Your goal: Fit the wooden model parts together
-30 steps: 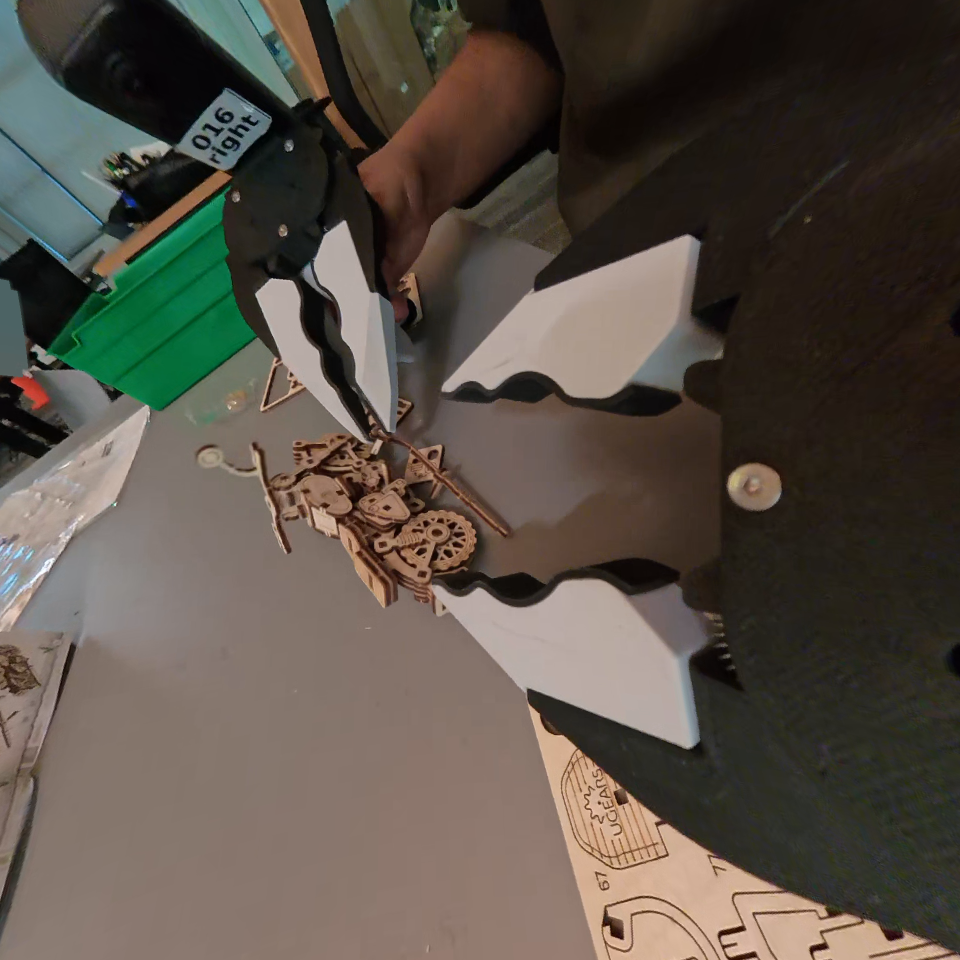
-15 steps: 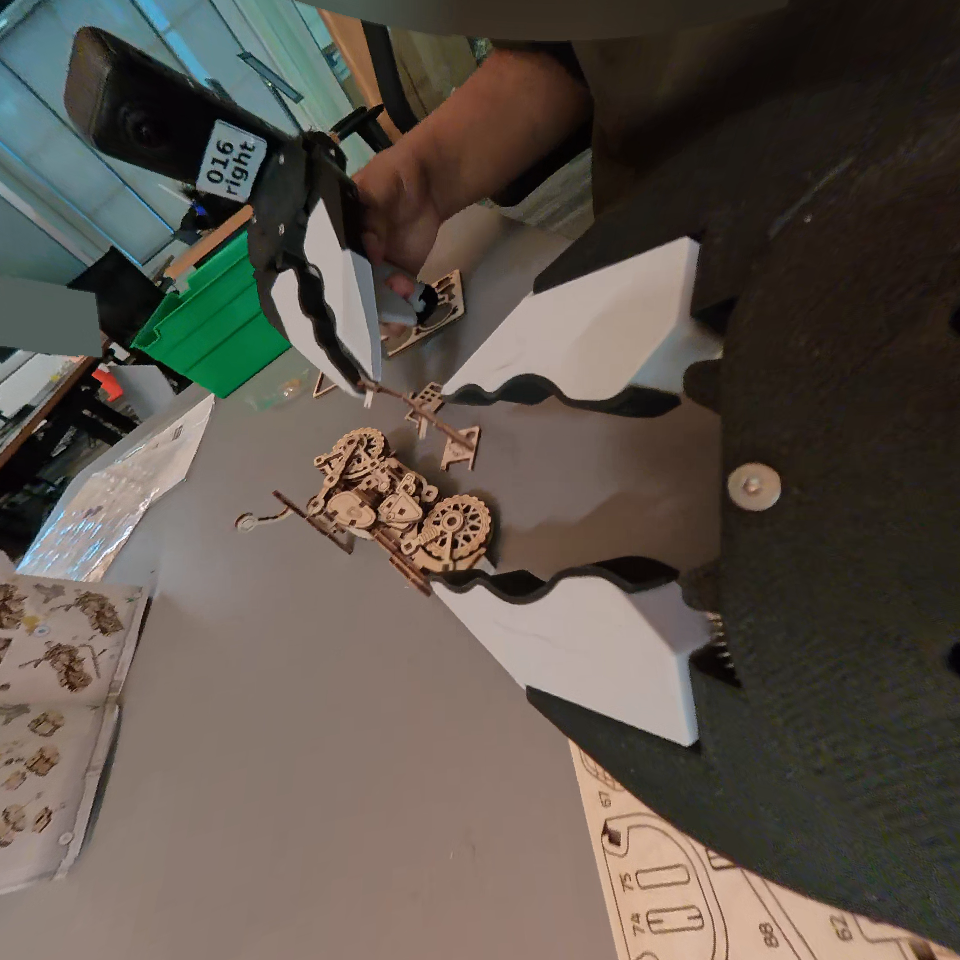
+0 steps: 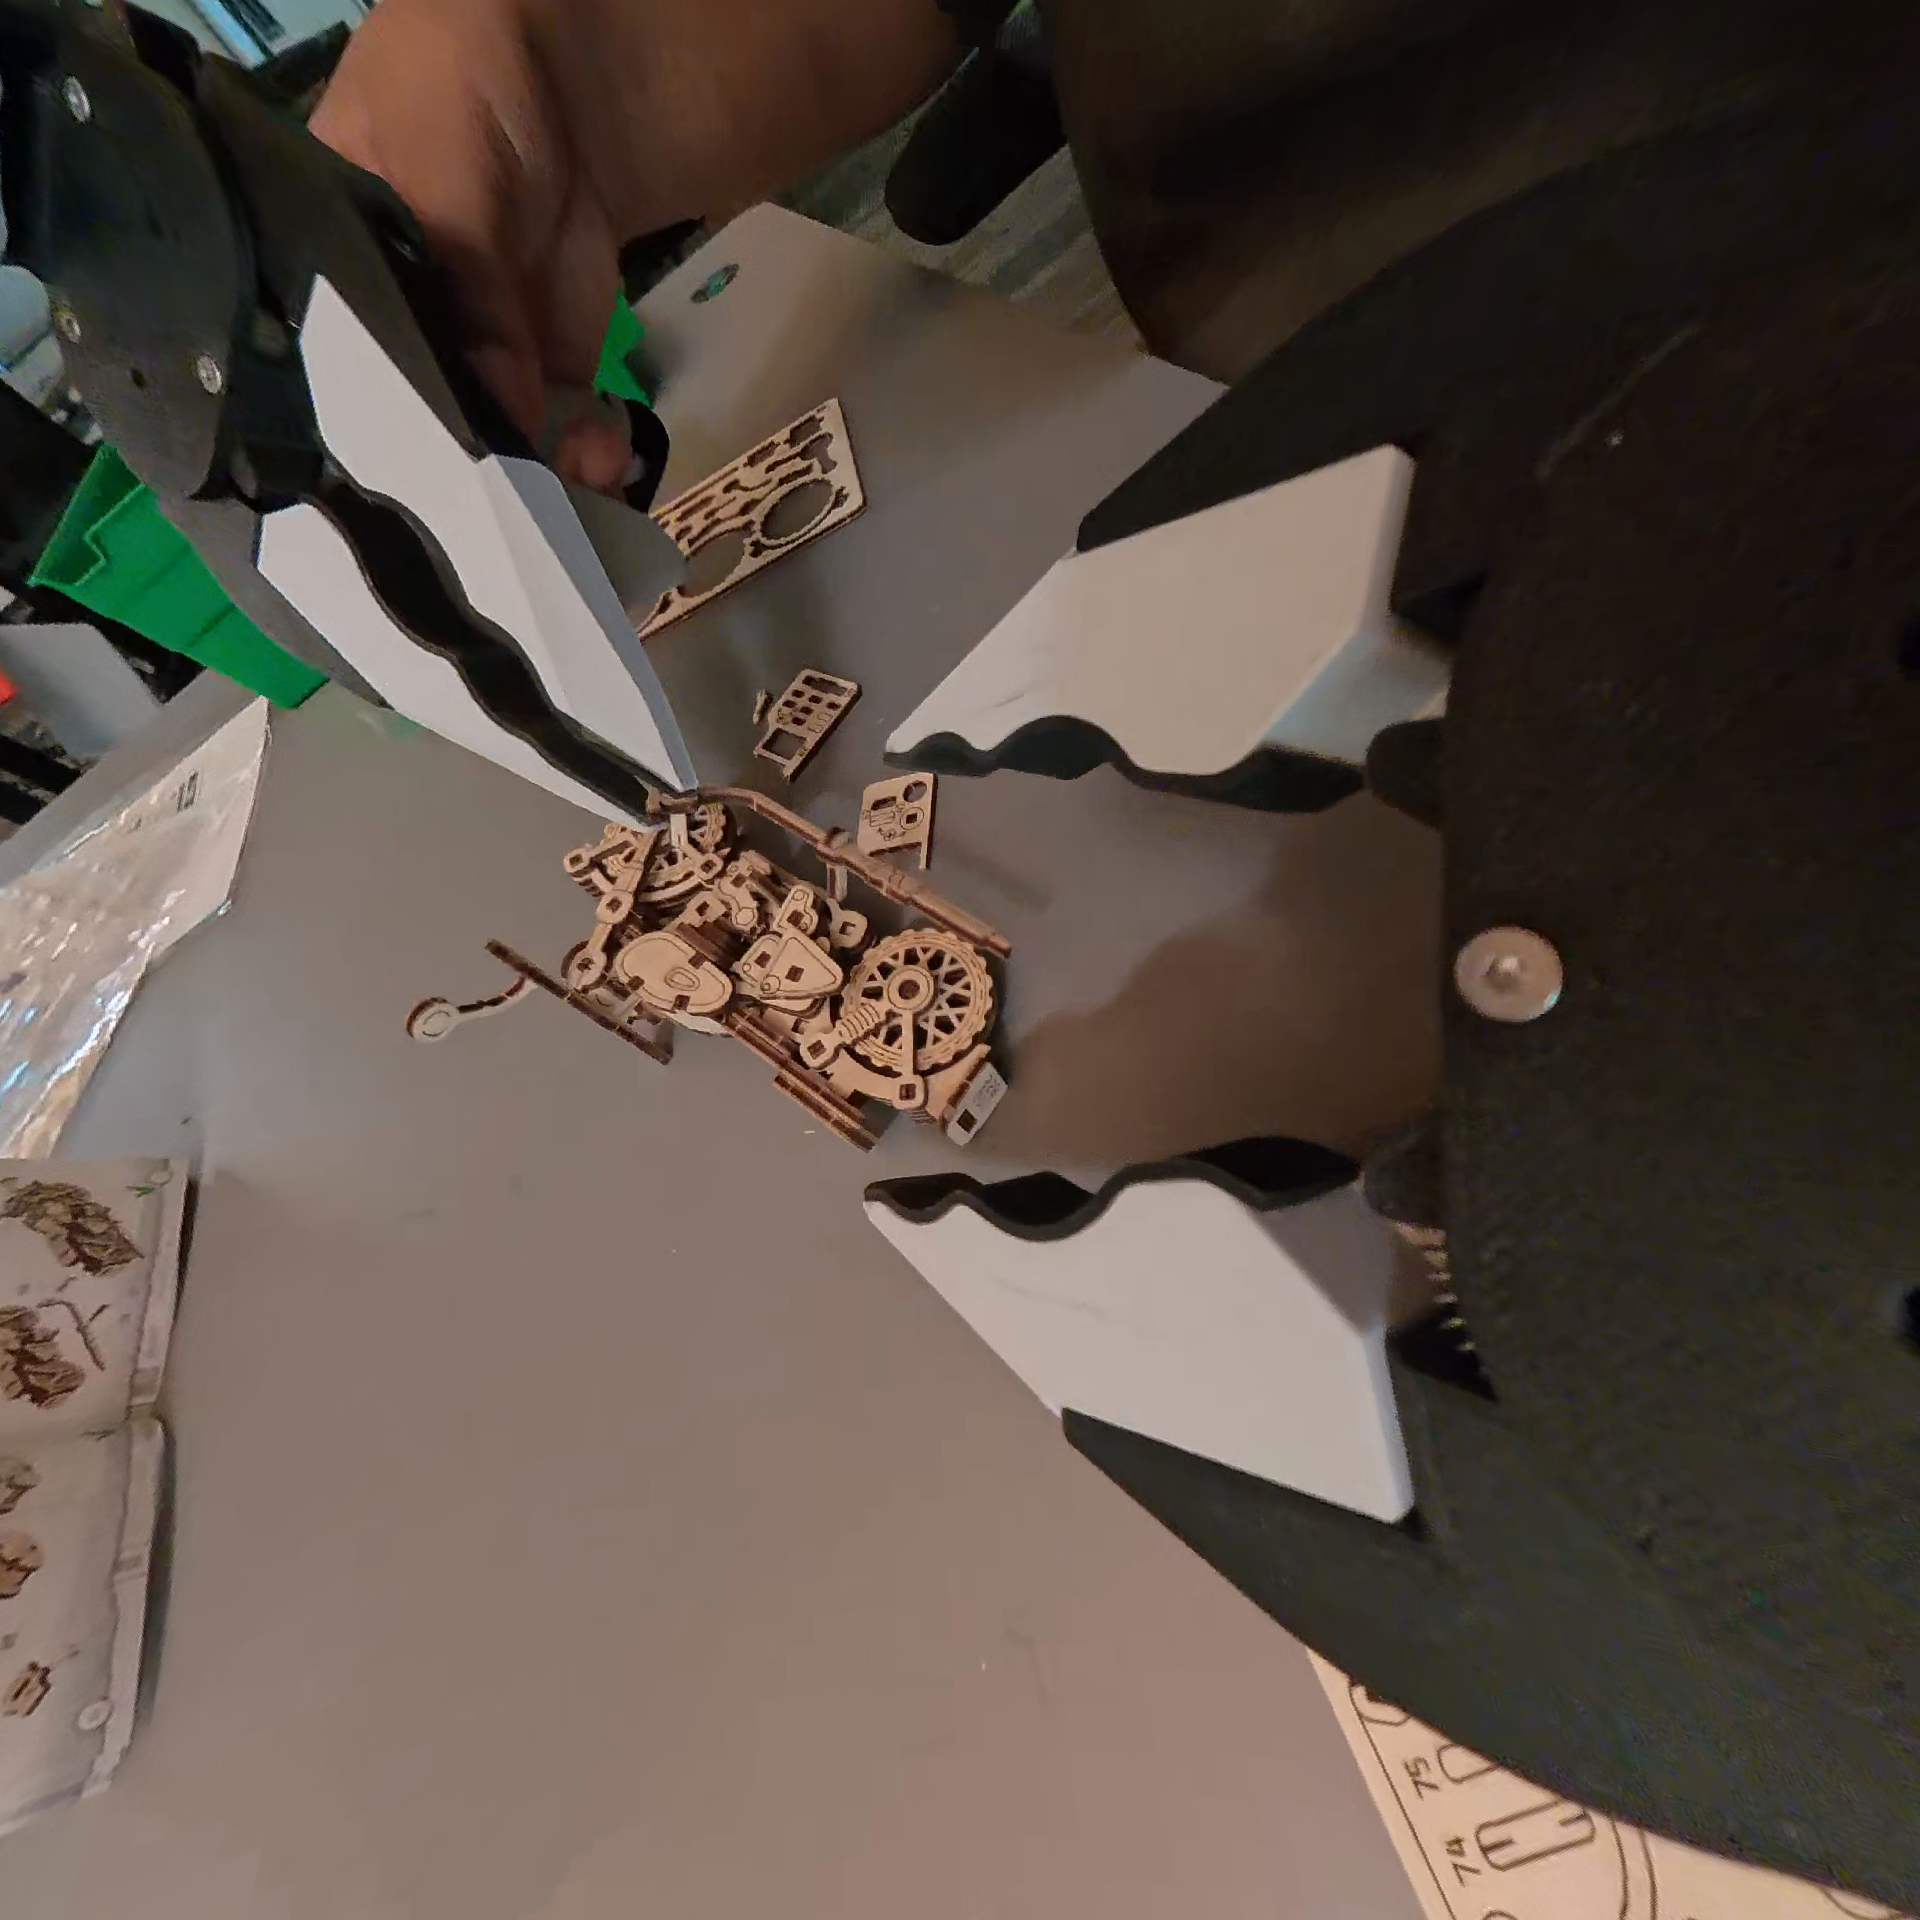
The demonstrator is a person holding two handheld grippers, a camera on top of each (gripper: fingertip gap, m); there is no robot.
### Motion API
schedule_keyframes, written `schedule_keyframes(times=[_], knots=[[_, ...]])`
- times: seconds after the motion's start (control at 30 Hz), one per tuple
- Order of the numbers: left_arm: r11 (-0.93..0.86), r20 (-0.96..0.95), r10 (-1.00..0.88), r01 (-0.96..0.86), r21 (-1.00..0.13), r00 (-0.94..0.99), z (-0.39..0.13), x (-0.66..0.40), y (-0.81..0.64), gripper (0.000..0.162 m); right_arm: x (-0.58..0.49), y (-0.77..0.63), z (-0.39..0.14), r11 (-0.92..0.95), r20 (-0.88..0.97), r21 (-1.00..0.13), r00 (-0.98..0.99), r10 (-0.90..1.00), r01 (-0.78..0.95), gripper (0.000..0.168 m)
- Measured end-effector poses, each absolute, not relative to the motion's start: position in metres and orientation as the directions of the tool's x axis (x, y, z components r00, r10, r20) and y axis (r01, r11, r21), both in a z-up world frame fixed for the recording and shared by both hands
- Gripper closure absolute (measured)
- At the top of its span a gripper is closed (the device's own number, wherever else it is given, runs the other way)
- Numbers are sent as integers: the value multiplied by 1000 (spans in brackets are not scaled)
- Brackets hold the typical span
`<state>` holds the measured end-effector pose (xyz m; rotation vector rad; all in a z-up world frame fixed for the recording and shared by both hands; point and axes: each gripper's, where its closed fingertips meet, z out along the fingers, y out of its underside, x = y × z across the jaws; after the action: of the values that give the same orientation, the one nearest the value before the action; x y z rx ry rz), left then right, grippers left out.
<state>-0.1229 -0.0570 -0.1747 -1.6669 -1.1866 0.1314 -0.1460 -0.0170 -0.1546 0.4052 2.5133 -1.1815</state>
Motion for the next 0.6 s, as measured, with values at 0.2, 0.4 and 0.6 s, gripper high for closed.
schedule_keyframes(times=[0.2, 0.4, 0.6], knots=[[48, 482, 725, 662, -748, 492, -178, -126, -57, 88, -149, -18, -157, 652, -464, -629, -878, 122, 423, 162], [117, 565, 698, 707, -697, 441, -181, -130, -59, 94, -152, -21, -164, 679, -519, -573, -844, 132, 459, 162], [138, 597, 675, 721, -679, 433, -181, -130, -60, 102, -155, -20, -169, 693, -548, -527, -820, 167, 492, 162]])
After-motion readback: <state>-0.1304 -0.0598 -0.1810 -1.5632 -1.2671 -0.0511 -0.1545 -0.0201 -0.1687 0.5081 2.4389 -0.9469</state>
